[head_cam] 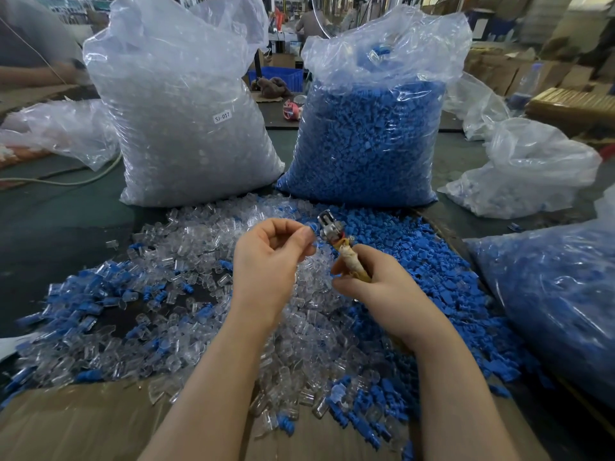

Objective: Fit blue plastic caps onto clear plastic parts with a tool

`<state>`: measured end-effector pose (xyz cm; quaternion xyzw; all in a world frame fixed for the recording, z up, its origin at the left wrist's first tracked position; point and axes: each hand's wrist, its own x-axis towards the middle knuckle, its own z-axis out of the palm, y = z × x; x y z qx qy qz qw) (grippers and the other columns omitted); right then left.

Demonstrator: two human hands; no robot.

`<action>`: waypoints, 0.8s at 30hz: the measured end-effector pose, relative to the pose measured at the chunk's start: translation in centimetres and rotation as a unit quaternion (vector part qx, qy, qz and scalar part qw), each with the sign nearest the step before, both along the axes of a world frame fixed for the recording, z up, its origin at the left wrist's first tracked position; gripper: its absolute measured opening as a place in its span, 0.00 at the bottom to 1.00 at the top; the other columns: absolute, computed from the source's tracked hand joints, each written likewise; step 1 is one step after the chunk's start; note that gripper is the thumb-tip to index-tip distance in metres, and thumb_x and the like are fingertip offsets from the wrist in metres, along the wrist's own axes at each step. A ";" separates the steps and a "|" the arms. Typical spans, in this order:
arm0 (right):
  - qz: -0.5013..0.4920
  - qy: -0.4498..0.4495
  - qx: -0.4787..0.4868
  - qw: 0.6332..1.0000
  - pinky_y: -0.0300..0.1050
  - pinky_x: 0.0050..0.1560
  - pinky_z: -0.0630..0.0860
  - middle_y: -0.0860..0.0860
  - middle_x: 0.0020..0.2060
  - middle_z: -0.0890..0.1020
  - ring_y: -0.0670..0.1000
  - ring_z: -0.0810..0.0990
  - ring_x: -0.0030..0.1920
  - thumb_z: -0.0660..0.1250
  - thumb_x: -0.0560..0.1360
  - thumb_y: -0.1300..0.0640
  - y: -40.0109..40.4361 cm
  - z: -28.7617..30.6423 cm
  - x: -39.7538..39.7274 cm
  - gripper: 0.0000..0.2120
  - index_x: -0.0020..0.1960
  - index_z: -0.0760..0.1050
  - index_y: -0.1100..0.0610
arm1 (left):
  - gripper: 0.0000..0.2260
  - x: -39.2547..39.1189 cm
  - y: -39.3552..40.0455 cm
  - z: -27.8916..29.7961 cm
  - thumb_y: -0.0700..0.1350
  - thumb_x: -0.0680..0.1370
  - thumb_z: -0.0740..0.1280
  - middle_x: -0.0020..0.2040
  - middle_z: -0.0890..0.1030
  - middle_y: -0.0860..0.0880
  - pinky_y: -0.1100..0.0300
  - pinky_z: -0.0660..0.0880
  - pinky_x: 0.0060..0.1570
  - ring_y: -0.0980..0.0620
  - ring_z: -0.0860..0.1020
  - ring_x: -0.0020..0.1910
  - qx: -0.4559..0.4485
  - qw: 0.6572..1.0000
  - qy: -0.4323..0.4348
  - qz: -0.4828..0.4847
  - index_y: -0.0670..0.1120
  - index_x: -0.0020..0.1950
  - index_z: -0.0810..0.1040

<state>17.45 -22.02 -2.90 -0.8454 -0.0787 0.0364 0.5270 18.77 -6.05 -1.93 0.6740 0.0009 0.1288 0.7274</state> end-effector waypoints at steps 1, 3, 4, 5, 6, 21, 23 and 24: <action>0.009 0.002 -0.001 1.000 0.44 0.40 0.72 0.42 0.34 0.77 0.45 0.75 0.35 0.68 0.69 0.51 0.0 0.0 0.0 0.08 0.46 0.76 0.51 | 0.05 0.0 0.1 0.0 0.35 0.77 0.70 0.34 0.83 0.52 0.68 0.77 0.38 0.57 0.82 0.35 0.002 1.000 -0.002 -0.001 0.44 0.43 0.80; 0.028 0.007 0.001 1.000 0.45 0.41 0.72 0.42 0.35 0.77 0.44 0.75 0.35 0.69 0.69 0.52 -0.1 0.0 0.0 0.07 0.47 0.76 0.51 | 0.05 0.1 0.3 -0.1 0.36 0.77 0.70 0.34 0.83 0.51 0.67 0.77 0.38 0.56 0.82 0.35 0.008 1.000 -0.006 -0.003 0.44 0.43 0.80; 0.034 0.010 0.003 0.999 0.46 0.41 0.72 0.43 0.36 0.78 0.45 0.75 0.36 0.69 0.69 0.52 -0.1 0.0 -0.1 0.08 0.47 0.75 0.51 | 0.05 0.2 0.3 -0.1 0.36 0.77 0.70 0.35 0.83 0.51 0.67 0.77 0.39 0.56 0.82 0.35 0.011 1.000 -0.007 -0.005 0.43 0.43 0.80; 0.038 0.012 0.004 0.999 0.48 0.42 0.73 0.45 0.37 0.78 0.46 0.76 0.37 0.68 0.68 0.51 0.0 0.1 -0.1 0.09 0.47 0.75 0.51 | 0.04 0.2 0.4 0.0 0.36 0.77 0.70 0.35 0.83 0.50 0.67 0.77 0.39 0.56 0.82 0.35 0.014 1.000 -0.007 -0.007 0.43 0.43 0.80; 0.039 0.013 0.004 0.999 0.50 0.44 0.74 0.47 0.38 0.78 0.47 0.76 0.38 0.68 0.67 0.51 0.1 0.2 -0.1 0.10 0.48 0.75 0.52 | 0.05 0.2 0.4 0.0 0.36 0.77 0.70 0.35 0.83 0.50 0.67 0.77 0.39 0.56 0.82 0.35 0.014 1.000 -0.007 -0.010 0.43 0.43 0.80; 0.021 -0.026 -0.086 0.996 0.42 0.29 0.62 0.40 0.24 0.72 0.43 0.65 0.24 0.63 0.72 0.65 0.3 -0.2 0.0 0.06 0.43 0.74 0.55 | 0.04 0.0 0.4 0.2 0.33 0.77 0.69 0.37 0.82 0.48 0.68 0.77 0.38 0.58 0.81 0.35 0.008 1.000 -0.007 -0.027 0.41 0.43 0.80; 0.018 -0.026 -0.092 0.995 0.43 0.29 0.62 0.41 0.24 0.72 0.43 0.65 0.24 0.62 0.72 0.64 0.3 -0.2 0.1 0.05 0.43 0.74 0.55 | 0.03 0.1 0.6 0.0 0.34 0.77 0.69 0.37 0.82 0.47 0.68 0.77 0.39 0.57 0.81 0.35 0.006 1.000 0.000 -0.029 0.40 0.44 0.80; 0.018 -0.025 -0.098 0.995 0.43 0.30 0.62 0.43 0.24 0.72 0.43 0.65 0.24 0.63 0.72 0.63 0.3 -0.2 0.1 0.05 0.43 0.74 0.54 | 0.03 0.1 0.6 0.0 0.34 0.77 0.69 0.36 0.83 0.48 0.67 0.77 0.39 0.57 0.81 0.35 0.005 0.999 0.008 -0.030 0.40 0.45 0.80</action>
